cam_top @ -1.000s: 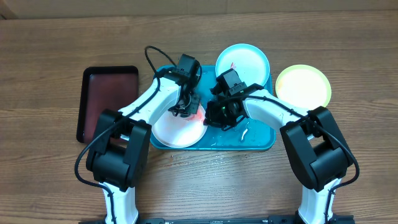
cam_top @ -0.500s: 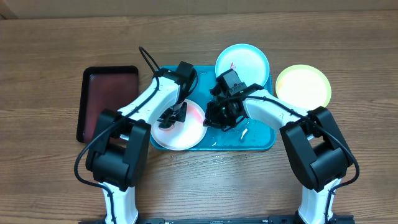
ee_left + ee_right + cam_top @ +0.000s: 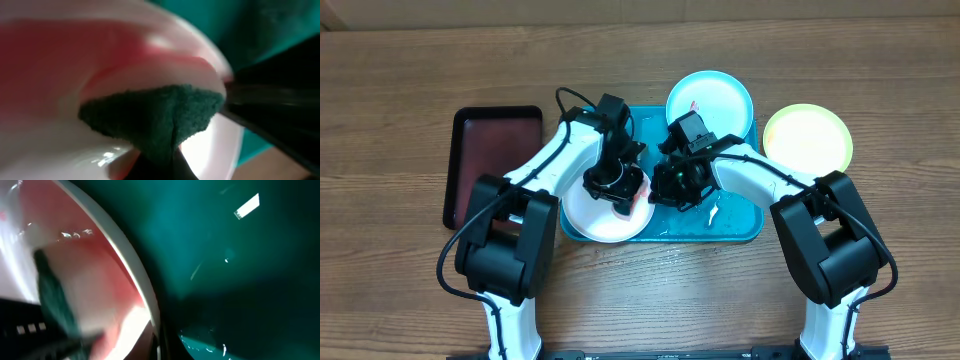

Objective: Clean dirty plates on tray and stack at the side

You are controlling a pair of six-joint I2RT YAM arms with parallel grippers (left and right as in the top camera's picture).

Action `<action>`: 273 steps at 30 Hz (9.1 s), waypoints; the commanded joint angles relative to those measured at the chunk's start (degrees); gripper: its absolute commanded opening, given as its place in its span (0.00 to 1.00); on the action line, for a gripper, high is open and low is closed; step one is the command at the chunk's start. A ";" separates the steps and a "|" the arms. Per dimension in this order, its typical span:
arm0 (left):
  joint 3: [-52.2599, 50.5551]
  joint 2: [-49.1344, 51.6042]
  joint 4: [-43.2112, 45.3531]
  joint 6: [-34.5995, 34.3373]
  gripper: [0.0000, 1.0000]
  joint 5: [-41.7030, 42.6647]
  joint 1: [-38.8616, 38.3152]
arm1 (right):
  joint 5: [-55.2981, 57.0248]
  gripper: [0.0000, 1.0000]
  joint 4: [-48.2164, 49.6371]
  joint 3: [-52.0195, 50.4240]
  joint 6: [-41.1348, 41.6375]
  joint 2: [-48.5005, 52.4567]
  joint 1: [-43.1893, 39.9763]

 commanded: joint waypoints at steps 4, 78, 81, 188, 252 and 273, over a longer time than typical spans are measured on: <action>-0.52 1.07 -0.66 1.73 0.04 -2.56 -0.81 | -1.42 0.04 0.46 0.07 -0.22 -0.24 0.28; -0.52 1.07 13.99 -11.15 0.04 -34.86 0.07 | 14.60 0.04 -0.02 0.09 3.04 -0.24 -3.04; -0.52 1.07 14.32 -17.94 0.04 -44.00 0.07 | 14.62 0.04 -0.17 0.09 3.04 -0.24 -3.04; 5.75 1.05 2.01 -23.26 0.04 -15.39 3.28 | 81.74 0.04 -37.13 3.80 19.54 -32.35 17.14; 5.33 1.07 3.08 -23.58 0.04 -15.65 2.56 | 79.76 0.04 -24.57 -5.11 14.34 -32.04 15.93; 5.25 1.05 3.21 -23.58 0.04 -17.09 2.56 | 22.51 0.04 -8.83 -6.08 1.53 -31.10 -28.39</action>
